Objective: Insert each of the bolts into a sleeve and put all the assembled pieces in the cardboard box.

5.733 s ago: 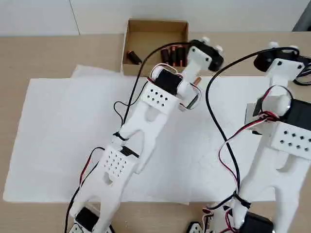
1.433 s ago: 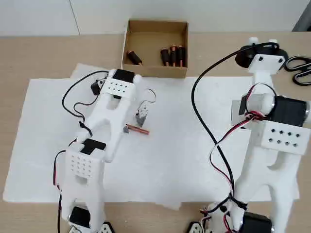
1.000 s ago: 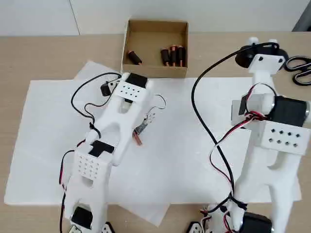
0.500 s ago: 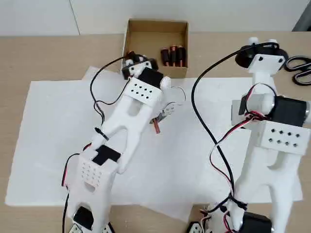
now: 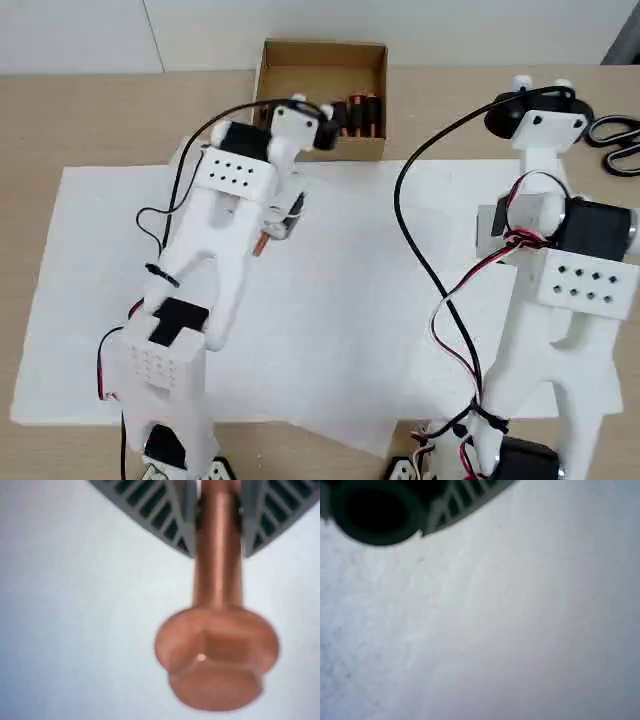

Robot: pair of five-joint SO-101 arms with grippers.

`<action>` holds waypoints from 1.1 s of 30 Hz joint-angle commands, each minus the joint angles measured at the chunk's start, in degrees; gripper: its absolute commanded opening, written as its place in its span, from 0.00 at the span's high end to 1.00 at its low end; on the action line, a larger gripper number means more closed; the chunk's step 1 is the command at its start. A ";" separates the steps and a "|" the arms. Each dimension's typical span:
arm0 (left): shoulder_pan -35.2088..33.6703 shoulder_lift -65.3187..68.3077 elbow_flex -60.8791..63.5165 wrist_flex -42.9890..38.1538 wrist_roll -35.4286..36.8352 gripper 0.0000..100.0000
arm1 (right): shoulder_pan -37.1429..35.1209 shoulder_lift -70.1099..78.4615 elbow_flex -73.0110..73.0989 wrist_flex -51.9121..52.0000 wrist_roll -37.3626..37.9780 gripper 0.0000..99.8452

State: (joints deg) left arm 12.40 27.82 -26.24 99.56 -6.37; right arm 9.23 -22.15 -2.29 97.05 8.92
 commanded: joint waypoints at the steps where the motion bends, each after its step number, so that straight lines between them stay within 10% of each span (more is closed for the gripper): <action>1: -3.69 0.70 1.63 -1.32 -3.34 0.99 | -1.01 -1.45 -0.26 -1.27 -0.62 1.00; 33: -3.87 8.88 -4.00 -5.10 -5.27 0.89 | -4.18 -1.45 3.43 -3.65 -2.02 1.00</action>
State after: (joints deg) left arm 7.56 36.79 -26.95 92.88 -11.65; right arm 5.27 -22.15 1.05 94.86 7.60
